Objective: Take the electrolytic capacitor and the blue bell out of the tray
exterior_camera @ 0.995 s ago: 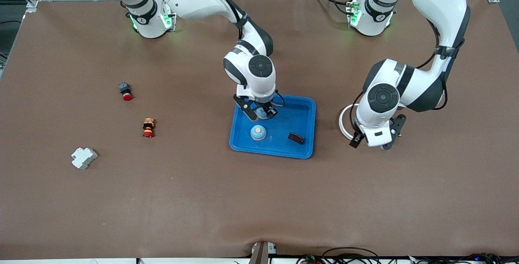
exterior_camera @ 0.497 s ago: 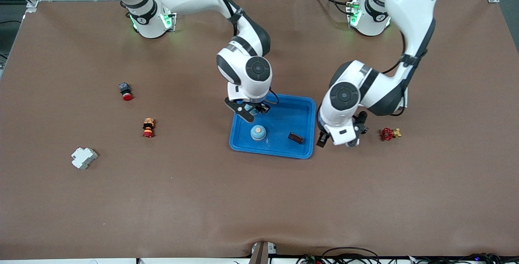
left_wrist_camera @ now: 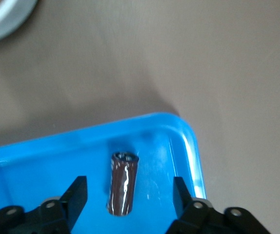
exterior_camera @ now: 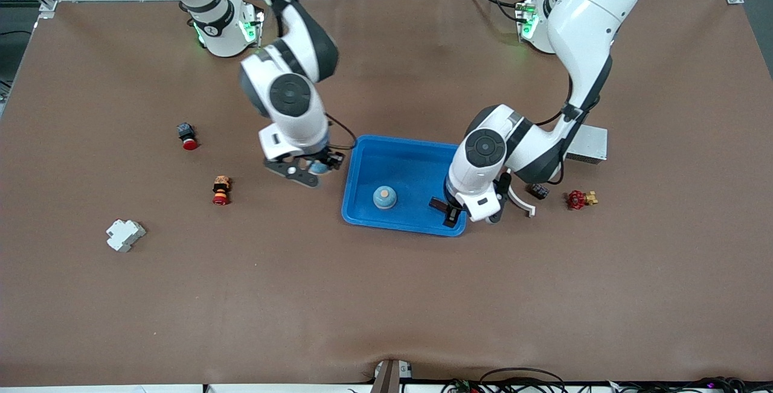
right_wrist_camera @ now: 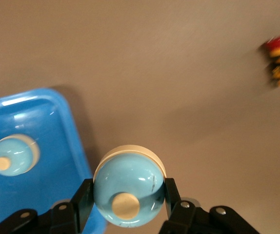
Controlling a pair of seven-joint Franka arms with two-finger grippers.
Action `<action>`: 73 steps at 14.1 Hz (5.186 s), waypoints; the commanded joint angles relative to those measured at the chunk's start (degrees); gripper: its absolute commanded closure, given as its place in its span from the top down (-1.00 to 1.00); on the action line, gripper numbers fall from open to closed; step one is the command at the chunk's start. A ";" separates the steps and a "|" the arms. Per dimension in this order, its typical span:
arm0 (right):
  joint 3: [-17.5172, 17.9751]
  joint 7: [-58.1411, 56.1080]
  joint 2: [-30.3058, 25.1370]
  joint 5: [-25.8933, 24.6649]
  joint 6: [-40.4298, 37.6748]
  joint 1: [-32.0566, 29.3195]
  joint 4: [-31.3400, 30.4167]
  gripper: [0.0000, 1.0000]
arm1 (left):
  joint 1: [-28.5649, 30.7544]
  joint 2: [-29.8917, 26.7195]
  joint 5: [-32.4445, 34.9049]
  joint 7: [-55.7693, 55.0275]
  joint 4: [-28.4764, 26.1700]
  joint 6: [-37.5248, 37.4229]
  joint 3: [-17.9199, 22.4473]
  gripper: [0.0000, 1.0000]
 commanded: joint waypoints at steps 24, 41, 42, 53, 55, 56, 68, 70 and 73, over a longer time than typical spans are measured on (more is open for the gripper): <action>1.16 -69.14 -8.02 0.10 27.90 -40.87 -31.57 -1.00 | -0.86 -6.15 3.89 2.59 0.66 -5.25 0.07 -1.00; 1.16 -68.71 2.18 3.44 36.34 -42.02 -30.87 1.00 | 31.66 -19.35 6.77 52.15 -18.85 -9.22 -4.94 -1.00; 1.25 -68.71 2.18 3.44 36.34 -41.94 -30.78 1.00 | 32.89 -19.00 7.57 54.25 -18.86 -9.22 -4.94 -1.00; 1.60 -65.74 -2.91 3.44 18.54 -38.25 -23.85 1.00 | 41.50 -11.01 16.44 74.47 -18.68 -2.46 -4.85 -1.00; 1.60 -57.85 -5.81 3.44 14.91 -34.66 -23.66 1.00 | 41.86 -9.34 17.95 79.21 -18.24 -1.84 -4.85 -1.00; 1.69 -51.02 -7.21 3.44 13.42 -32.38 -23.84 1.00 | 41.86 -9.07 18.04 80.37 -18.15 -1.23 -4.85 -1.00; 3.18 16.87 -5.40 9.78 14.28 1.73 -10.77 1.00 | 42.04 -7.13 19.88 98.66 -17.27 0.53 -4.68 -1.00; 3.18 24.85 -1.01 5.84 14.19 4.28 -6.11 1.00 | 42.13 -6.87 21.81 98.66 -17.19 0.63 -4.76 -1.00; 3.18 37.26 7.07 -1.64 13.76 6.92 2.15 1.00 | 42.30 -5.73 22.43 98.48 -16.31 0.71 -4.76 -1.00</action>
